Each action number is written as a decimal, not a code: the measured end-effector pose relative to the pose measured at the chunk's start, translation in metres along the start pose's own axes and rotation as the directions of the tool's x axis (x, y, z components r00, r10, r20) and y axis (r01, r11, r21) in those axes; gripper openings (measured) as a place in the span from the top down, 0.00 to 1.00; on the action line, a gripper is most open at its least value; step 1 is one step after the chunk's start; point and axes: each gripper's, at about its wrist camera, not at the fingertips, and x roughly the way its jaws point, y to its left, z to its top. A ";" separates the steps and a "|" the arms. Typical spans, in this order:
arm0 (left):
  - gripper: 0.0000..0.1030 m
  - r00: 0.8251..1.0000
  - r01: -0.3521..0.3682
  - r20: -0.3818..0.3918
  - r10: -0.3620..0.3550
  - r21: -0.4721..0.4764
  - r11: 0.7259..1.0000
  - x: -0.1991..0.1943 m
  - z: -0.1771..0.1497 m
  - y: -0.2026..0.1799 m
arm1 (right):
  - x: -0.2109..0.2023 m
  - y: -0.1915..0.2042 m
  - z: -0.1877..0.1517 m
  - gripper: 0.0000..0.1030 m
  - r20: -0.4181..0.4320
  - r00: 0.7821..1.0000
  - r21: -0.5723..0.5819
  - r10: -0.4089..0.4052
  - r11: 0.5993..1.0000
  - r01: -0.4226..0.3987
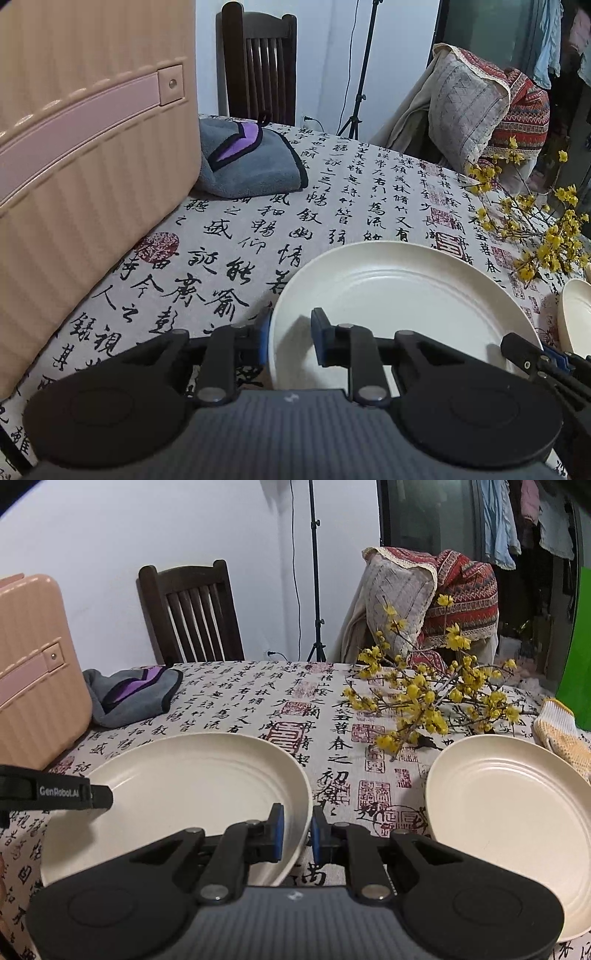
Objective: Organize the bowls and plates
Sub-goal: 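Close both grippers on the rim of the cream plate, then lift the held cream plate off the table with both grippers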
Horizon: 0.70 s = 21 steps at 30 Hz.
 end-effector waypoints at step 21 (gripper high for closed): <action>0.78 0.999 0.024 0.033 -0.025 0.029 0.999 -0.012 0.001 -0.007 | -0.014 -0.009 -0.002 0.87 0.021 1.000 0.020 -0.002 1.000 0.002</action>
